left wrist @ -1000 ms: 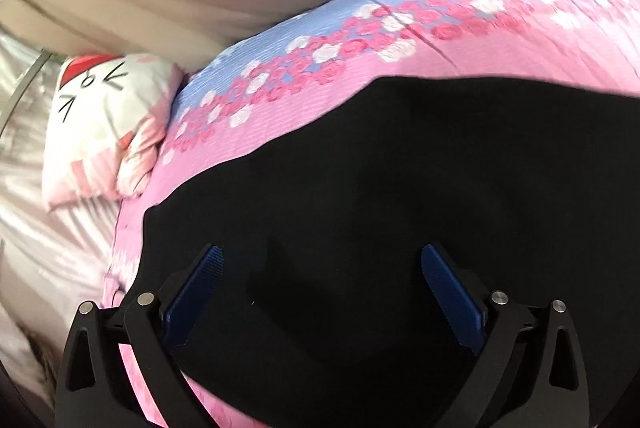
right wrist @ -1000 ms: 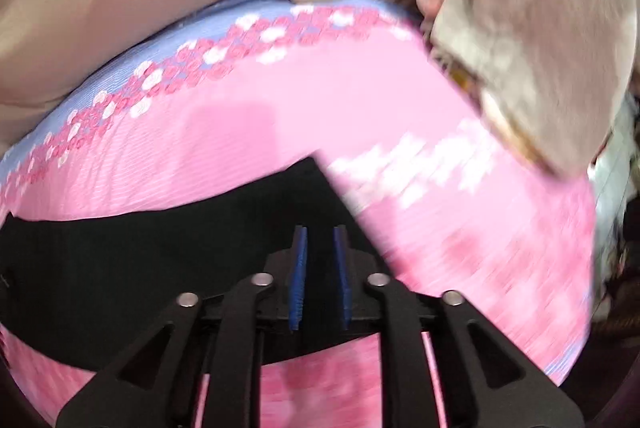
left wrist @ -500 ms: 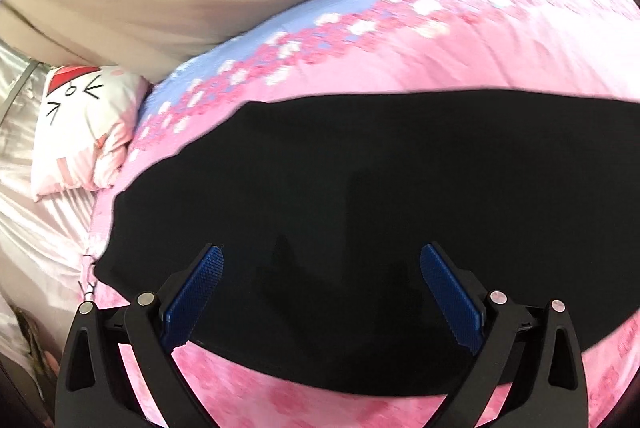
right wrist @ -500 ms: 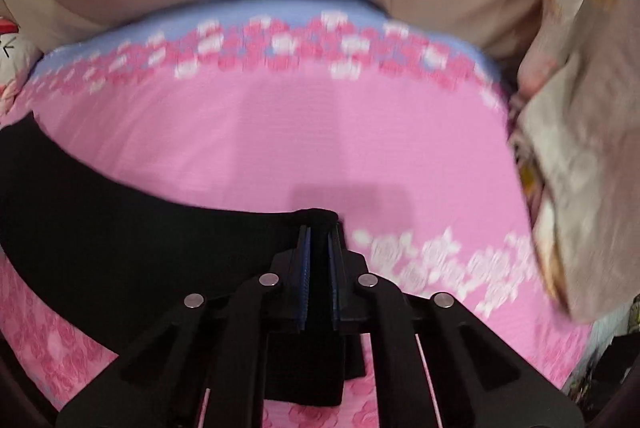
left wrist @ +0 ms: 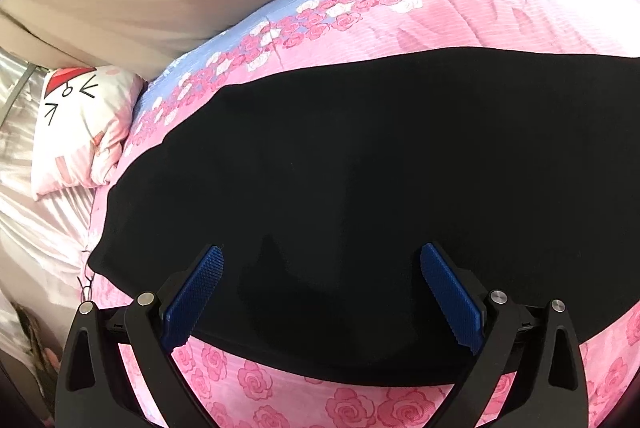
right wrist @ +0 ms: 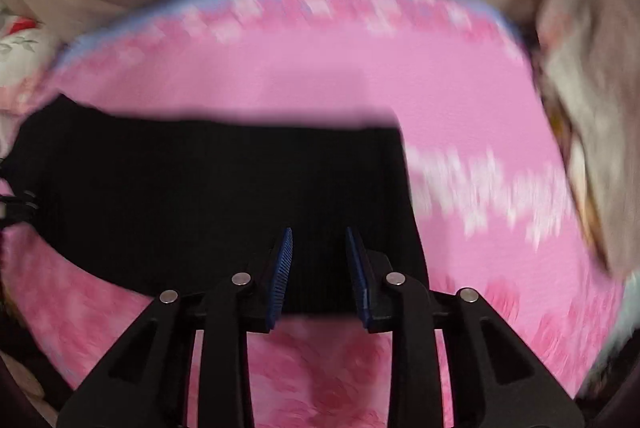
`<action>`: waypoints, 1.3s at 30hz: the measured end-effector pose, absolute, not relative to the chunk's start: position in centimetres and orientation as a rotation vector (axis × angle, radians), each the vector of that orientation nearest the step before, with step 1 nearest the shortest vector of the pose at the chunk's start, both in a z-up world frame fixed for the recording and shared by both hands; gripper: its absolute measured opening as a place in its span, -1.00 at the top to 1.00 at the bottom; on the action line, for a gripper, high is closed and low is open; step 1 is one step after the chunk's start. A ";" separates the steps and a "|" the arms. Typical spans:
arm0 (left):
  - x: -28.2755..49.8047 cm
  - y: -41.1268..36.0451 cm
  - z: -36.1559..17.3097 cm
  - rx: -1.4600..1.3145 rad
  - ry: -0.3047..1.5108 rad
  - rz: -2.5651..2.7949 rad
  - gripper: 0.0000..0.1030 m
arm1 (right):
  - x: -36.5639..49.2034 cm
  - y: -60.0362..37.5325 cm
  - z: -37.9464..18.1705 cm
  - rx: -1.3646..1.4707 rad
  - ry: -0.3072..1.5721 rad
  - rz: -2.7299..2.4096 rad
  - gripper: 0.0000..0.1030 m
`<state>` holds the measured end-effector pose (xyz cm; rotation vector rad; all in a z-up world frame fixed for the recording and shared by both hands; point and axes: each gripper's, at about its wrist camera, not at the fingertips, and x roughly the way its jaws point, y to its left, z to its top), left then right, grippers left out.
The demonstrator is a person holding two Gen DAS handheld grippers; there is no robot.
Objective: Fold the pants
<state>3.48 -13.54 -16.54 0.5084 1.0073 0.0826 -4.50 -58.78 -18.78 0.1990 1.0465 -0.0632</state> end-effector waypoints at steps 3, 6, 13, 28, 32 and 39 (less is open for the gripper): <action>3.3 -13.6 -16.2 0.518 1.015 0.071 -0.90 | -5.8 -57.9 -15.5 0.278 0.979 -0.152 0.50; 3.0 -13.1 -15.8 0.483 1.024 0.070 -0.90 | -5.8 -54.0 -15.6 0.229 1.000 -0.063 0.56; 1.7 -11.6 -15.8 0.495 1.027 0.075 -0.90 | -7.8 -51.9 -14.1 0.304 0.985 -0.126 0.52; 1.2 8.3 -12.3 0.249 1.075 0.510 -0.90 | -0.7 -18.7 -15.9 -0.192 1.028 0.628 0.53; 0.3 9.4 -12.0 0.213 1.075 0.490 -0.90 | 0.0 -18.2 -16.6 -0.234 1.052 0.676 0.91; 1.0 9.6 -12.9 0.213 1.087 0.458 -0.90 | -0.8 -18.9 -17.2 -0.222 1.100 0.726 1.00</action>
